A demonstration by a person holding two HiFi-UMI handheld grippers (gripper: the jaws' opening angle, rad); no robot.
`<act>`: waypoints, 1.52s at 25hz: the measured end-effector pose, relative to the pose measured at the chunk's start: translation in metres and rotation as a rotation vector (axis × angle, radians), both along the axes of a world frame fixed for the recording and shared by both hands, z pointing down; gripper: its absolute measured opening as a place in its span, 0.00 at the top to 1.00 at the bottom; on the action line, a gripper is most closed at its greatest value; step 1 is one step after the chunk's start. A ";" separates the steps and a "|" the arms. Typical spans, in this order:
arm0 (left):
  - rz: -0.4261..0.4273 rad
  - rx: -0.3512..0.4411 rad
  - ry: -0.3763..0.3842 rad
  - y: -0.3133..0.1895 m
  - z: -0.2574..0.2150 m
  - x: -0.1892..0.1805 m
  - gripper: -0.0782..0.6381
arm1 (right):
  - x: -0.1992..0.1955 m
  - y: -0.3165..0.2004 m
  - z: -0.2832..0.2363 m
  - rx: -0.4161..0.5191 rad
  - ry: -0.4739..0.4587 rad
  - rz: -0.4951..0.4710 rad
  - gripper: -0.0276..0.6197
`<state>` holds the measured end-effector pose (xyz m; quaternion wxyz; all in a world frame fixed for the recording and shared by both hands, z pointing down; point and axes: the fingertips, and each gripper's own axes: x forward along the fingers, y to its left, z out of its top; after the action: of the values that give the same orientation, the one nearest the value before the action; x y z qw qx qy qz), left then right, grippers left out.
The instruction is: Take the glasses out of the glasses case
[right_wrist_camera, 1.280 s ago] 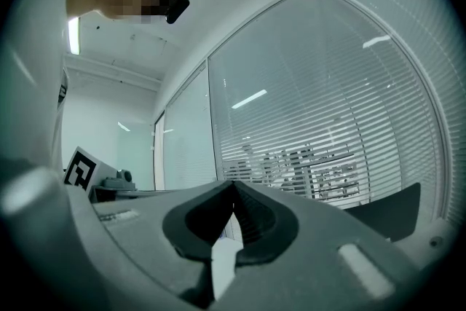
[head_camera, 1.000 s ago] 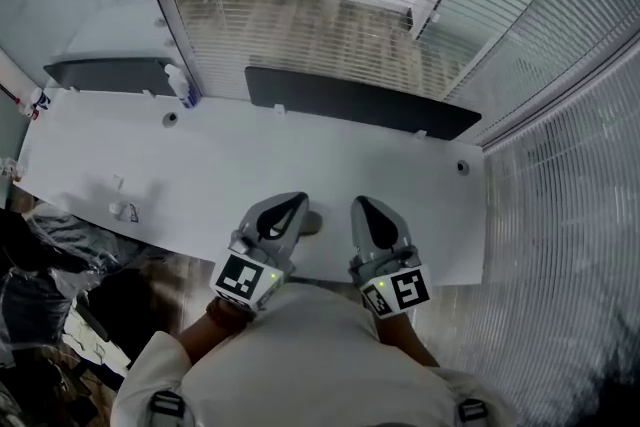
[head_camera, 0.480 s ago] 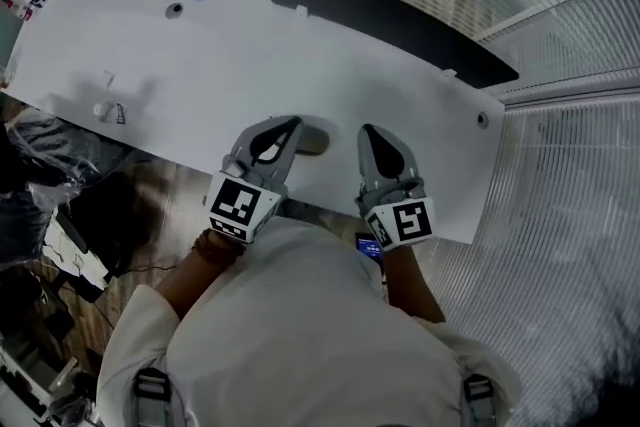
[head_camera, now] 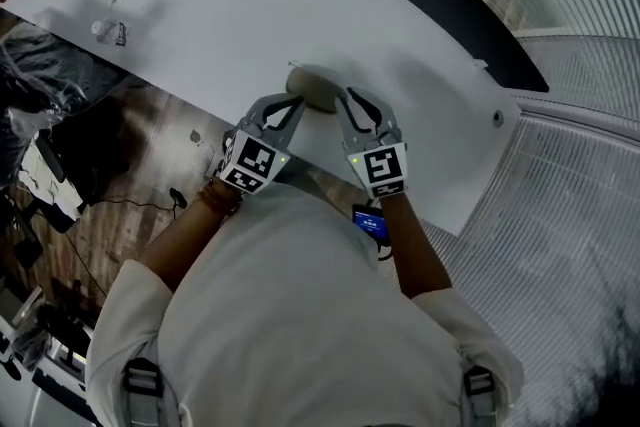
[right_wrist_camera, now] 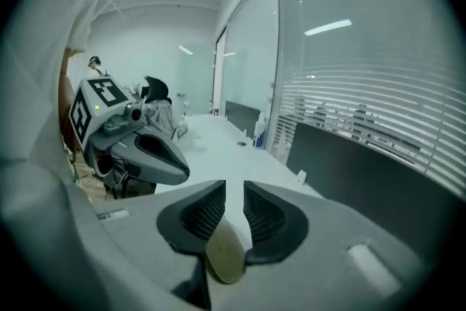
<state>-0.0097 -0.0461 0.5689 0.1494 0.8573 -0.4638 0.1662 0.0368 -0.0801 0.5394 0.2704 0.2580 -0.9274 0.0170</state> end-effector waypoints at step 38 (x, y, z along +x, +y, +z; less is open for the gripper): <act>0.347 0.103 -0.743 0.008 0.190 0.041 0.89 | -0.005 0.013 0.195 0.033 0.622 -0.387 0.53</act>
<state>0.0317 -0.0381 0.7584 -0.1014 0.8109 -0.3424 0.4636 0.0321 -0.0674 0.7346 0.5335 0.0750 -0.8326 -0.1288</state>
